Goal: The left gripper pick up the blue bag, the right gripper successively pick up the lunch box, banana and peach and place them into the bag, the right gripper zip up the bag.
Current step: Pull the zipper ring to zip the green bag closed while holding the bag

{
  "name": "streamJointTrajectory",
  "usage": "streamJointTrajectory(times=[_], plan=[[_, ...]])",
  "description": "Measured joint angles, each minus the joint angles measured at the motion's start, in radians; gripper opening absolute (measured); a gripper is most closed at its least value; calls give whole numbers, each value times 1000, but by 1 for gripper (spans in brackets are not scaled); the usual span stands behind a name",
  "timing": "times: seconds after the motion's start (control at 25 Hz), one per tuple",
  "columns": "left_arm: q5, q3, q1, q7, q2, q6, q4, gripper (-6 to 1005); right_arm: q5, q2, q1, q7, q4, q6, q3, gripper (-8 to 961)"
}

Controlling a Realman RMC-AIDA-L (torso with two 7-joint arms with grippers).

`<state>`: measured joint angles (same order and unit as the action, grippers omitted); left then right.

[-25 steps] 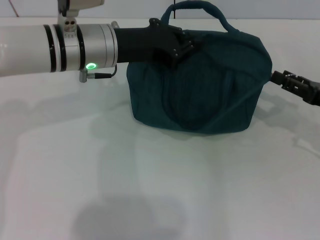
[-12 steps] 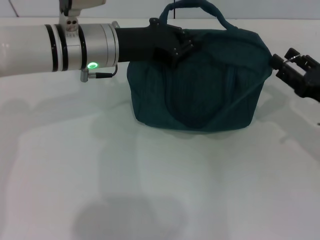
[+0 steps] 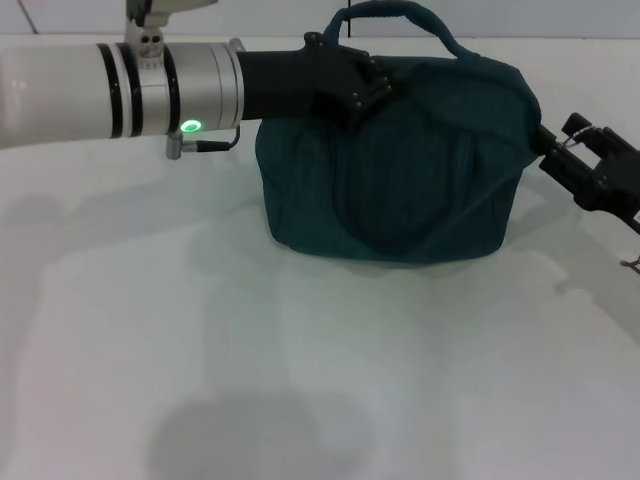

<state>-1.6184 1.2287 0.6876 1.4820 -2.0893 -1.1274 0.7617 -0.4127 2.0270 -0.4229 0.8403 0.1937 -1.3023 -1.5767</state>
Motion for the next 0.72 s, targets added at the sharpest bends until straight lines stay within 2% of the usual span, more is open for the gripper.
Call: streamJointTrajectory(times=[0.2,0.48,0.72], plan=[[-5,0,2,1,0,0,-2,76,-10,-1,22,32,0,-18,-13,631],[-5,0,-5,1,0,-3,-2,75,-51,-29,70,122,-7,-101,-37,631],[-8,10,-7,1,0,-2,-1,86,-89,-34,83,146,-10,-101,-35,632]])
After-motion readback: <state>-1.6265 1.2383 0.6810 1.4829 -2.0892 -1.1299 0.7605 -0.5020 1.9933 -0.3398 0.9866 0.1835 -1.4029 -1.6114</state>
